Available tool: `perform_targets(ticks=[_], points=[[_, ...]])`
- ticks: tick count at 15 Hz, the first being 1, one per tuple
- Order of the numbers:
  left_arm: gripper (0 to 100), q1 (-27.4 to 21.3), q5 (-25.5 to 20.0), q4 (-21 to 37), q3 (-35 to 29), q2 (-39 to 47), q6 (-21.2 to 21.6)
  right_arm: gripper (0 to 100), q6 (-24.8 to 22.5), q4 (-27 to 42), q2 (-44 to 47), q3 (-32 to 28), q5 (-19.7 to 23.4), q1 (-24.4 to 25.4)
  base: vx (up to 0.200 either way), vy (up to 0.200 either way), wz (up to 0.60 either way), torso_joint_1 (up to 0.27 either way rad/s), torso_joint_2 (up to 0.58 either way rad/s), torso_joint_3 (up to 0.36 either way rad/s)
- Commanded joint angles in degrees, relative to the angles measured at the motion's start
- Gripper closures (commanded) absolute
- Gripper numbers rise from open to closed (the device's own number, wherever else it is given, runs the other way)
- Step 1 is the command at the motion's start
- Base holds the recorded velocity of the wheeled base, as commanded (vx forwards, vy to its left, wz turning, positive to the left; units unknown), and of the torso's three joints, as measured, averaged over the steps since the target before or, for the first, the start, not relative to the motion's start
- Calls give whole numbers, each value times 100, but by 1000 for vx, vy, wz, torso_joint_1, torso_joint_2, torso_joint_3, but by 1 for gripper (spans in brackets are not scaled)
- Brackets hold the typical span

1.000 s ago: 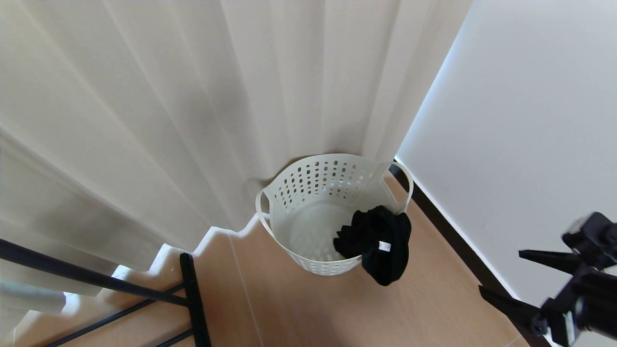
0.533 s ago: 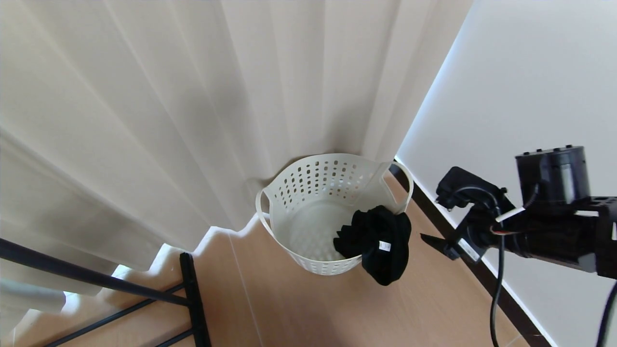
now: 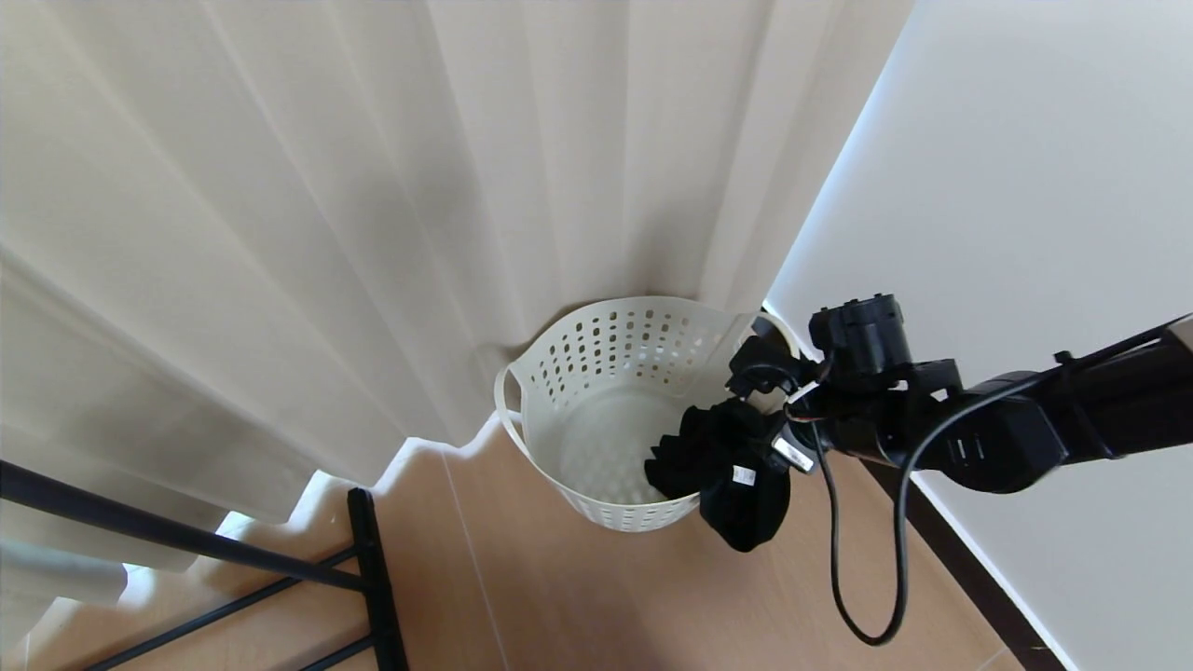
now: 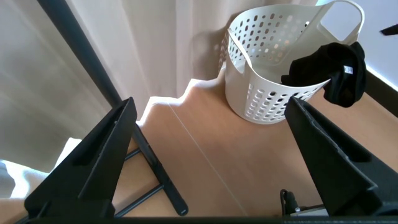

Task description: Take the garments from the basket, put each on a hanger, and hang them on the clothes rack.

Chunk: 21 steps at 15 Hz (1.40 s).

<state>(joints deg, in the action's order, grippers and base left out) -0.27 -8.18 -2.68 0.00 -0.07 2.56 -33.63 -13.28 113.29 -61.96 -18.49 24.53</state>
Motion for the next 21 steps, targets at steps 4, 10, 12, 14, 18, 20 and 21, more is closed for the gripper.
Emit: perform_targets(ticks=[4,10,12,14,18,20,21], points=[[0,0,18,-4,0,7,-1,0,-3,18,1161,-1072,-304,-36,0,0,0,0,0,0],[0,0,9,-4,0,7,-1,0,-12,71,2075,-2100,-647,-238,0,0,0,0,0,0],[0,0,9,-4,0,7,-1,0,-12,36,2233,-2215,-682,-255,0,0,0,0,0,0],[0,0,9,-4,0,7,-1,0,-12,36,2303,-2329,-682,-308,0,0,0,0,0,0],[0,0,9,-4,0,7,-1,0,-3,27,2461,-2566,-682,-335,0,0,0,0,0,0],[0,0,1,-4,0,7,8,0,6,27,2523,-2637,-673,-335,0,0,0,0,0,0],[0,0,9,-4,0,7,-1,0,15,27,2532,-2637,-664,-335,0,0,0,0,0,0]])
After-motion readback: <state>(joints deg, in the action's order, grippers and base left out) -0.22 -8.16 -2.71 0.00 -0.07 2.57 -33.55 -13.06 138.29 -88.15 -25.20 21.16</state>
